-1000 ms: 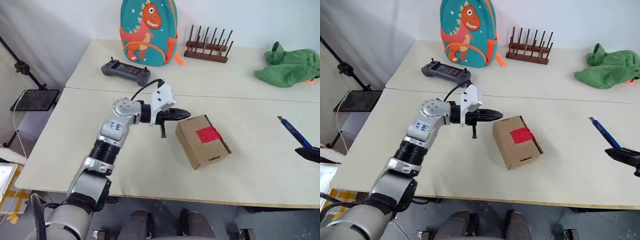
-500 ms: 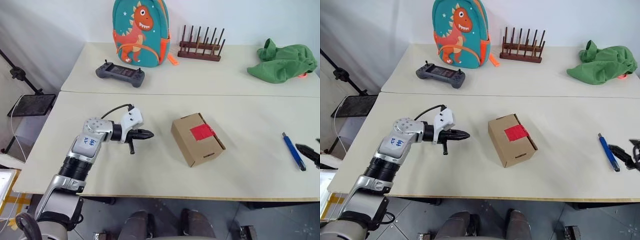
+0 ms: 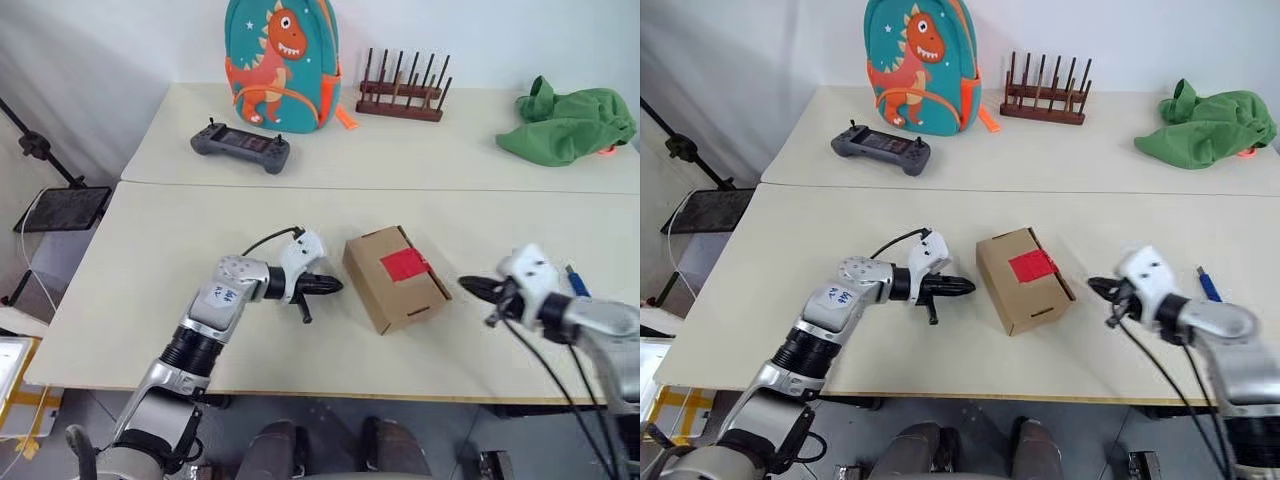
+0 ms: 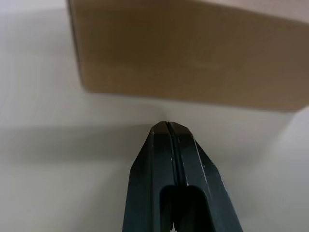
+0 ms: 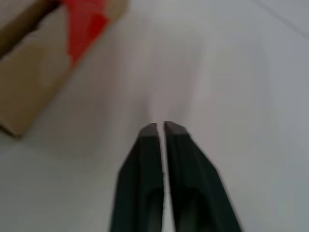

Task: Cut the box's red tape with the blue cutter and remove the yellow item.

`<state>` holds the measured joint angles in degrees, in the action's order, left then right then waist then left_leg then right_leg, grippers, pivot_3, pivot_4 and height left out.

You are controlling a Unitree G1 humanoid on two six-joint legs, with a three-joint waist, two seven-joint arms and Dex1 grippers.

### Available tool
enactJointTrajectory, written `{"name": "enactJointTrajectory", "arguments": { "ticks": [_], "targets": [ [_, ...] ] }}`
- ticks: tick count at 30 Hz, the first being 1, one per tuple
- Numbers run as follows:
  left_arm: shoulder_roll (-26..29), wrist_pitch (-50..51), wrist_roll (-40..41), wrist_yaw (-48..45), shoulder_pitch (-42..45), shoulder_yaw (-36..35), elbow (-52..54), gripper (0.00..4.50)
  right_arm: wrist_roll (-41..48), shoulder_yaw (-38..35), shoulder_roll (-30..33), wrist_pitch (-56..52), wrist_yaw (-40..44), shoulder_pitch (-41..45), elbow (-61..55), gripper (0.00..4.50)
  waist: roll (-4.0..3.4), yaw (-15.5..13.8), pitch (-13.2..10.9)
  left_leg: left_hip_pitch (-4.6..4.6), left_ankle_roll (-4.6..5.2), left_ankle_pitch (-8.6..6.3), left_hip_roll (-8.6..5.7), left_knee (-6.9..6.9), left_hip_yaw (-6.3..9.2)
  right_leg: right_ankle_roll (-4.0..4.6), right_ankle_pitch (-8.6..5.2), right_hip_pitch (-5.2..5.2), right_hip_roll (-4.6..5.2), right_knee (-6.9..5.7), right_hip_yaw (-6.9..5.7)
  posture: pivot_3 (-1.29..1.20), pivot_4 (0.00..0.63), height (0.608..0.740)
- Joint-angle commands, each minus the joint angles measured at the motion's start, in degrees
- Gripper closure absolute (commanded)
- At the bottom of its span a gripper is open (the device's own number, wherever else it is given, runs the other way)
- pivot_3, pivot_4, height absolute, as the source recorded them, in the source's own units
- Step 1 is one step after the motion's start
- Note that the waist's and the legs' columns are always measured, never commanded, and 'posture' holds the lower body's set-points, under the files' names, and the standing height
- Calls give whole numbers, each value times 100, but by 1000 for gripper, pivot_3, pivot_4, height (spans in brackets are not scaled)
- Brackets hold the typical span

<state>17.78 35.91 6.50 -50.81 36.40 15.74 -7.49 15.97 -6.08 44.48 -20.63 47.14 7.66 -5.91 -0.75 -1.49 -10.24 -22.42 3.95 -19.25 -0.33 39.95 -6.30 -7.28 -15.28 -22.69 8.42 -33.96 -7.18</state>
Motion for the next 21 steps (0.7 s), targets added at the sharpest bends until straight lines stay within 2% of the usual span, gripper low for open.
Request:
{"name": "enactJointTrajectory", "arguments": {
  "ticks": [1, 6, 8, 11, 17, 21],
  "targets": [
    [-67, 225, 93, 36, 25, 114, 409, 4500, 289, 94, -112, -532, -9, 131, -562, 4349, 0, 0, 0, 0, 1, 0, -1, 1, -2, 0, 0, 0, 1, 0, -10, 0, 150, 740],
    [118, 407, 151, -74, -79, 120, 671, 4500, 764, 288, -251, -1444, -5, 278, -1300, 4349, 1, 19, 0, 1, 3, 1, 2, 4, 3, 0, 0, 6, 3, 3, -16, 0, 150, 740],
    [86, 931, 424, -34, 19, -134, 842, 4500, 1159, 458, -205, -2161, 81, 369, -1702, 4349, 0, 23, 0, 2, 2, 0, 6, 4, 6, 1, -1, 5, 6, 2, -16, 0, 150, 740],
    [428, 1346, 587, -356, 135, -38, 1201, 4500, 1357, 685, -159, -2784, 86, 537, -2012, 4349, 1, 34, -1, 1, 0, -1, 9, 4, 12, 4, -2, 5, 18, 4, -12, 0, 150, 740],
    [796, 1461, 631, -482, 68, 74, 1345, 4500, 852, 1018, -92, -2636, -97, 478, -1833, 4349, 1, 2, -1, -3, -6, -6, 1, 2, 26, 9, -5, 7, 19, 6, -9, 0, 150, 740],
    [927, 1524, 728, -549, 8, 148, 1470, 4500, 719, 981, -104, -2541, -128, 416, -1753, 4349, 2, 18, -1, -6, -6, -9, -1, 1, 23, 8, -4, 6, 10, 8, -17, 0, 150, 740]
  ]
}}
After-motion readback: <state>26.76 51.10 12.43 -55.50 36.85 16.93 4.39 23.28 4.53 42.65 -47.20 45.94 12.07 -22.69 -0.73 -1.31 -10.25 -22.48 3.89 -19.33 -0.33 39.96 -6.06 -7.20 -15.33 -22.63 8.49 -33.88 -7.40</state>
